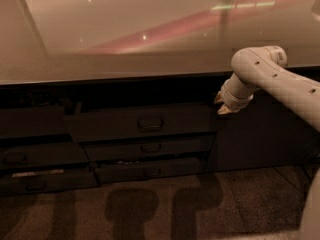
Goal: Open top drawer
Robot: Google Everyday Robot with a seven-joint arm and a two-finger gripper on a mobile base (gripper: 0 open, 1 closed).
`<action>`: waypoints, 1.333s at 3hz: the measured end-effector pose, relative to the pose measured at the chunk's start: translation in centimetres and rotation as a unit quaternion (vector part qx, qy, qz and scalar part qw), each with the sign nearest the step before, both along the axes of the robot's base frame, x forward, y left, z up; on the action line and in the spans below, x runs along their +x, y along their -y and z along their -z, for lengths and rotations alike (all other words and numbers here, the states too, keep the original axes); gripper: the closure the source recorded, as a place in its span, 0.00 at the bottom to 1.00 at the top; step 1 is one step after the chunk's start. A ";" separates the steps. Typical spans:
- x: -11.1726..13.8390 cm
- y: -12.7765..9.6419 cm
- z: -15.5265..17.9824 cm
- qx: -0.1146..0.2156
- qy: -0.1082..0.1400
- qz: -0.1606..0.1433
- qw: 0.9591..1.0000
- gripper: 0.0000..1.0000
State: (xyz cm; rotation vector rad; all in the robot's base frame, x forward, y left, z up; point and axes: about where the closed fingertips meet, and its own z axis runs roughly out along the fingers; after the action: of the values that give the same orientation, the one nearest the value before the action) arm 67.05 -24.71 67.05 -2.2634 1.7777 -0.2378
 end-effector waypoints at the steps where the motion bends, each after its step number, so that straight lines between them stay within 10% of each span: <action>1: -0.6 0.0 0.0 0.003 0.000 -0.003 1.000 1.00; 4: -1.3 0.1 -0.1 0.004 0.000 -0.004 1.000 1.00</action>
Offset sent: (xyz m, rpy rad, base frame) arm -0.2462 -0.0392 -0.1631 0.1222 0.0305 0.1101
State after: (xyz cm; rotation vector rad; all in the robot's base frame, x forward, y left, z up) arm 65.73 -24.86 67.17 -2.2653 1.7659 -0.2284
